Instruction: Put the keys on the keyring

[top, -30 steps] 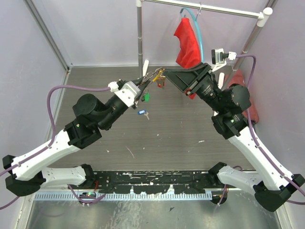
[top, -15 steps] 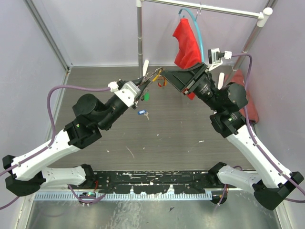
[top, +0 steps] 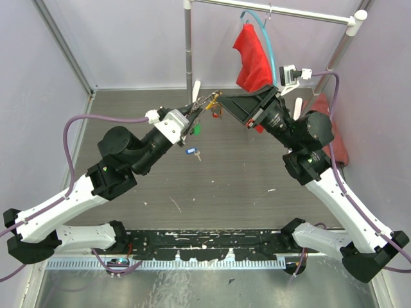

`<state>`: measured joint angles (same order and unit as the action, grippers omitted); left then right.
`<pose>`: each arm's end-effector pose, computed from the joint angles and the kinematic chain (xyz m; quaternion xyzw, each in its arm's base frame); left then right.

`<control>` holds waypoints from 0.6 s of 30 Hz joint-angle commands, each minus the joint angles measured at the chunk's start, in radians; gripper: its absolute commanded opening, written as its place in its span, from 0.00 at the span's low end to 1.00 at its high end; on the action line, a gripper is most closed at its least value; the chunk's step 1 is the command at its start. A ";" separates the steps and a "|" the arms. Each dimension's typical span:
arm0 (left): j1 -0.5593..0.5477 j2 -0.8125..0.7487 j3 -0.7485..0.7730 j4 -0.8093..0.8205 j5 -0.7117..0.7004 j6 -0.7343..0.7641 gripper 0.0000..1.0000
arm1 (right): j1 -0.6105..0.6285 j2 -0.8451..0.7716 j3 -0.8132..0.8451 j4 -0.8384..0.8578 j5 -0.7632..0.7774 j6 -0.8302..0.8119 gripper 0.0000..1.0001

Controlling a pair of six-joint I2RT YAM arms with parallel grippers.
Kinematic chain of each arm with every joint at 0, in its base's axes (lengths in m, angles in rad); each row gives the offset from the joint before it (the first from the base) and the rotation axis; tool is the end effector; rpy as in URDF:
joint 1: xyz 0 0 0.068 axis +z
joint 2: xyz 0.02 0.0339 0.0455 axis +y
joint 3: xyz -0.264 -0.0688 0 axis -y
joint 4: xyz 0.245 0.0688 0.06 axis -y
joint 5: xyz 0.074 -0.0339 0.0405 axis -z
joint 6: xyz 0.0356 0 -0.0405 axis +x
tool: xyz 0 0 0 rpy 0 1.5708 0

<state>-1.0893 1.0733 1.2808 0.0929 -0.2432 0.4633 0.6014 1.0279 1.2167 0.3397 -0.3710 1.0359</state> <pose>0.1118 -0.1955 0.4868 0.3430 0.4886 -0.1776 0.7823 0.1622 0.1269 0.4985 -0.0507 0.5123 0.6852 0.5153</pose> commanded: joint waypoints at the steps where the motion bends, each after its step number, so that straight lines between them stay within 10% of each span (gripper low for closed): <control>1: -0.003 -0.012 0.017 0.079 0.001 -0.006 0.00 | 0.003 -0.002 0.016 0.048 -0.015 0.006 0.29; 18: -0.003 -0.004 0.023 0.067 -0.001 -0.008 0.00 | 0.004 0.012 0.022 0.059 -0.035 0.015 0.26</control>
<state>-1.0893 1.0748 1.2808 0.1024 -0.2443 0.4633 0.6014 1.0378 1.2167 0.3443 -0.3874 1.0386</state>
